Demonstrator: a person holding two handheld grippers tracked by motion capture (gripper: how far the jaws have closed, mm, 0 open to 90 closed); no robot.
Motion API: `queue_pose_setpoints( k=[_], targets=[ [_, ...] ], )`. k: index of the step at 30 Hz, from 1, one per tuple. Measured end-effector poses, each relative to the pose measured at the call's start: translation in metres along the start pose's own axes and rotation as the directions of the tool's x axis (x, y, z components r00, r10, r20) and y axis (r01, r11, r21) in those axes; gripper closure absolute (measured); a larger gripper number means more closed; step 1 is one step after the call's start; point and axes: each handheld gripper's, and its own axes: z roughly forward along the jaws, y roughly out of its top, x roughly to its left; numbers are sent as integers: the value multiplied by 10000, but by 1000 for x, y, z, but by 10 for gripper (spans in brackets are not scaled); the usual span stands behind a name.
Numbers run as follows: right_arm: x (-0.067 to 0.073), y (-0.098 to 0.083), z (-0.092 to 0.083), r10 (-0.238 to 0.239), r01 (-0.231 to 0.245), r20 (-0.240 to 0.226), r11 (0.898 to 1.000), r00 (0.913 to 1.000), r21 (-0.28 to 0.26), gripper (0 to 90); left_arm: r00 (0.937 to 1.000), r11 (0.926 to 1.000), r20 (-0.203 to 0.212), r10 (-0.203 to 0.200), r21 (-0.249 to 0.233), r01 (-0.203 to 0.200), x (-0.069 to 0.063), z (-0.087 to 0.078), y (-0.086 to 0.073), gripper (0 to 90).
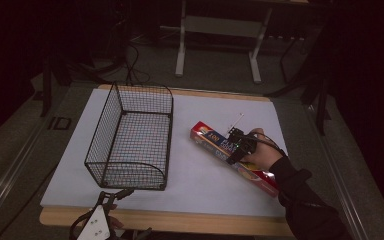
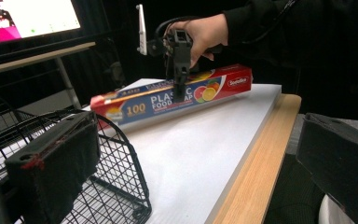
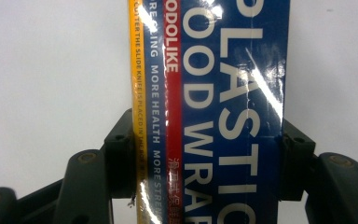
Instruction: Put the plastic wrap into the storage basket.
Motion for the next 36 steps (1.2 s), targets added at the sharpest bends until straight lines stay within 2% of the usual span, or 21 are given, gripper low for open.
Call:
queue_pose_setpoints(
  k=[3,6,8,11,12,14,18,21,26,32,36],
  targets=[
    [-2,2,-6,600,-598,99,9980,9981,-222,392,10000,10000,1,-13,-14,13,0,0,0,1],
    [-4,5,-14,1258,-1244,190,9903,9919,-612,392,10000,10000,10,-28,-23,29,0,0,0,1],
    [-4,6,-18,1486,-1462,261,9862,9886,-777,392,10000,10000,5,-24,-32,24,0,0,0,1],
    [-4,11,-24,1987,-1944,357,9759,9794,-987,392,10000,10000,-1,2,-17,-2,0,0,0,1],
    [-4,13,-26,2254,-2204,370,9696,9736,-1068,392,10000,10000,0,8,-13,-8,0,0,0,1],
    [-4,16,-30,2490,-2425,444,9630,9675,-1174,392,10000,10000,4,14,-2,-14,0,0,0,1],
    [-2,25,-40,2770,-2668,520,9522,9595,-1484,392,10000,10000,37,-11,-31,11,0,0,0,1],
    [1,31,-48,2845,-2721,515,9468,9573,-1717,392,10000,10000,40,-46,-49,46,0,0,0,1],
    [8,40,-59,2788,-2612,668,9448,9580,-1977,392,10000,10000,8,-31,25,31,0,0,0,1],
    [15,53,-76,2902,-2671,691,9345,9545,-2353,391,9998,10000,-192,-7,23,7,-1,-1,1,1],
    [21,61,-85,2832,-2563,727,9315,9563,-2580,391,9998,10000,-170,-51,79,52,-2,0,1,1]
  ],
)
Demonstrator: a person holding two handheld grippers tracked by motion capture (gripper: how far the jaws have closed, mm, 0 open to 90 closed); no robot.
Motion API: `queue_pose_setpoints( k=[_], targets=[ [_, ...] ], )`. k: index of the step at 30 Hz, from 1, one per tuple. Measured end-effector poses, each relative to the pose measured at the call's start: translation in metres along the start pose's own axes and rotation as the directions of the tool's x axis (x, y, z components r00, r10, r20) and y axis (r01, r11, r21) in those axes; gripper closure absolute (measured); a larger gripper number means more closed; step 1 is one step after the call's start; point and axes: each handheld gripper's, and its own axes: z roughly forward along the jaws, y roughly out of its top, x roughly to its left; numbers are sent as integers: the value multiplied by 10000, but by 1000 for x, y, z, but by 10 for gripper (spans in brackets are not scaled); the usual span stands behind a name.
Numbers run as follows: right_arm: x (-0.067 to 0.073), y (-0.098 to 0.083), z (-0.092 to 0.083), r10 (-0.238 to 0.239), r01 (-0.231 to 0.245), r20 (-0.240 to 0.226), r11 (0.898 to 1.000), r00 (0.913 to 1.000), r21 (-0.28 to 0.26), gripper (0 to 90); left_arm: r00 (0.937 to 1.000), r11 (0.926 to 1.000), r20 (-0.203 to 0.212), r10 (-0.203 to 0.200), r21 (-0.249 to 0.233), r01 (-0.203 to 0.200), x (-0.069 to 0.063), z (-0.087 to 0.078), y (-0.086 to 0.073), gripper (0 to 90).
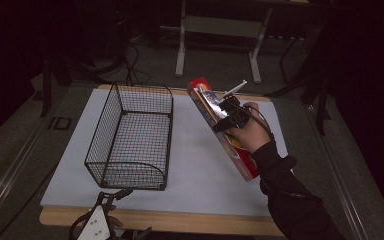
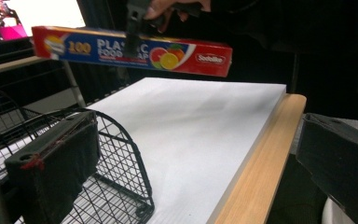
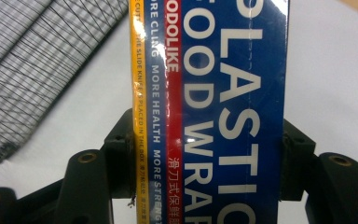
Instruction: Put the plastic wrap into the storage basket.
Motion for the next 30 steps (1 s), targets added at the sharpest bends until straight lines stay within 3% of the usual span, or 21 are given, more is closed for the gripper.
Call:
queue_pose_setpoints(
  k=[8,25,30],
  targets=[
    [17,17,-11,-59,59,0,9990,10000,-438,391,9998,9996,90,-196,220,194,-3,1,1,0],
    [45,55,-23,-59,51,-83,9957,9999,-920,392,9999,9994,2,-154,299,154,-14,-8,2,0],
    [52,63,-24,-107,98,-85,9948,9999,-1012,392,9997,9987,175,-157,492,148,-15,-8,0,0]
  ],
)
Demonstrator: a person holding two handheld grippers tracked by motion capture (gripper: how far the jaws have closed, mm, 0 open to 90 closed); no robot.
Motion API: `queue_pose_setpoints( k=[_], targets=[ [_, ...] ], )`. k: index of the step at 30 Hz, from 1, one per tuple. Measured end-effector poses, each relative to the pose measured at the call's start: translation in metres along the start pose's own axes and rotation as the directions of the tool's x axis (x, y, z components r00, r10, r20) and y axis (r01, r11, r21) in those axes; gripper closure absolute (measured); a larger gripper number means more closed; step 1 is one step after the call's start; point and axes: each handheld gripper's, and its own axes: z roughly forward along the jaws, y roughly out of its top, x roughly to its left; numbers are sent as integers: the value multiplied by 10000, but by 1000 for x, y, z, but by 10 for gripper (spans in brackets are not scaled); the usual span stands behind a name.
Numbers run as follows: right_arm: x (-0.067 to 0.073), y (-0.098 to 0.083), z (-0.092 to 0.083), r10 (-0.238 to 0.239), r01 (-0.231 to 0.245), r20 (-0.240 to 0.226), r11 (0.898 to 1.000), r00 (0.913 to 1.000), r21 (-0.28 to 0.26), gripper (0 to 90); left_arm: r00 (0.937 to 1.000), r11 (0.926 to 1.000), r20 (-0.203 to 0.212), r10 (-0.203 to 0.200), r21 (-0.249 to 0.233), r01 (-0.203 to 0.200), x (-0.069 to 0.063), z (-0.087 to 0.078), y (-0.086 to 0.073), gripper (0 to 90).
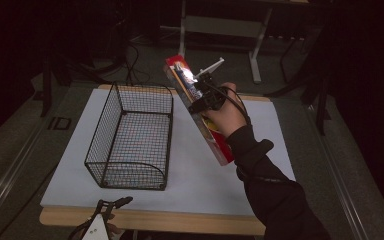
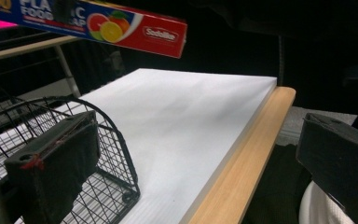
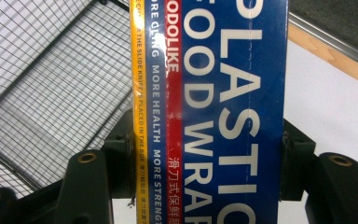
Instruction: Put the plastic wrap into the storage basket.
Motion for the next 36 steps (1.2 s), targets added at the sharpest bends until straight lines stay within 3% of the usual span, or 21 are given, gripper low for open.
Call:
queue_pose_setpoints(
  k=[13,18,24,36],
  targets=[
    [41,35,7,-268,258,-363,9992,9990,-290,392,9997,9998,-185,-154,130,156,2,0,-1,1],
    [53,45,10,-256,234,-500,9988,9984,-435,392,9992,9995,-261,-293,-93,291,3,-3,0,0],
    [77,60,15,-369,334,-664,9980,9971,-531,392,9993,9997,-307,-234,-59,233,3,-3,0,1],
    [114,78,27,-516,444,-870,9956,9949,-824,392,9994,9996,-273,-234,-135,231,2,-4,1,1]
  ],
)
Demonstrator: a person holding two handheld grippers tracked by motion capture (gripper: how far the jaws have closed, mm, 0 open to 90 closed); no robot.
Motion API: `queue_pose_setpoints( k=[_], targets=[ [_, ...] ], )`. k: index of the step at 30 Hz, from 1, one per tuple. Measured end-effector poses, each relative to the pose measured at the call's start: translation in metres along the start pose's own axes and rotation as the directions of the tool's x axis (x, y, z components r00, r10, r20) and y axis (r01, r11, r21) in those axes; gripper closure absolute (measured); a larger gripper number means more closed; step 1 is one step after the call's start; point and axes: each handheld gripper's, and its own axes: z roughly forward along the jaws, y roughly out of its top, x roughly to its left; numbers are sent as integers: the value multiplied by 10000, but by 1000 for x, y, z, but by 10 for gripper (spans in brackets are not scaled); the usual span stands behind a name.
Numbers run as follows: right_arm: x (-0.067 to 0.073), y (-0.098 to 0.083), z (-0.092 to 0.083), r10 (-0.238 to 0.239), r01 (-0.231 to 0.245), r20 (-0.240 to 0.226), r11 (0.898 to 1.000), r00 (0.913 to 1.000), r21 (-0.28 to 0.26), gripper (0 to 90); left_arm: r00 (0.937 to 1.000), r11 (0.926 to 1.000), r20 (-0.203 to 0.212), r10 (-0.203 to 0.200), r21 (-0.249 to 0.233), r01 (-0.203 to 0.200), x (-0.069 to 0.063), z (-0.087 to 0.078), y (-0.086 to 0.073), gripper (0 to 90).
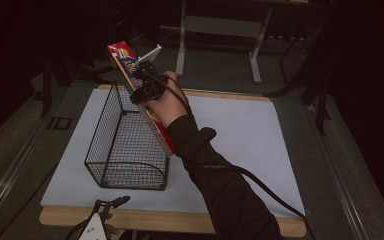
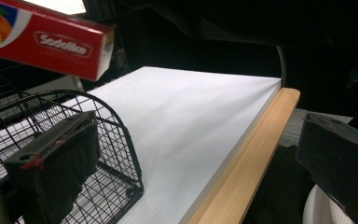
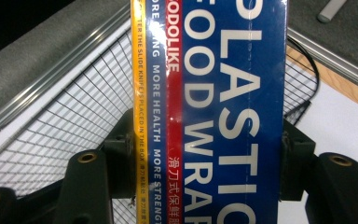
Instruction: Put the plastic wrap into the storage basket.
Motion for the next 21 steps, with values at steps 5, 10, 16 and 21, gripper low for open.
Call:
queue_pose_setpoints(
  k=[5,10,16,21],
  targets=[
    [11,5,5,113,-119,-213,9996,9997,-251,392,10000,10000,18,-2,-10,2,0,0,0,1],
    [24,9,13,8,-11,-90,9994,10000,-356,392,10000,10000,58,7,5,-7,0,0,0,1],
    [35,7,29,133,-146,-261,9987,9996,-488,392,9999,9999,85,85,81,-85,0,0,0,1],
    [39,1,43,295,-313,-342,9980,9990,-542,392,9998,9998,128,120,129,-121,-1,1,0,1]
  ],
)
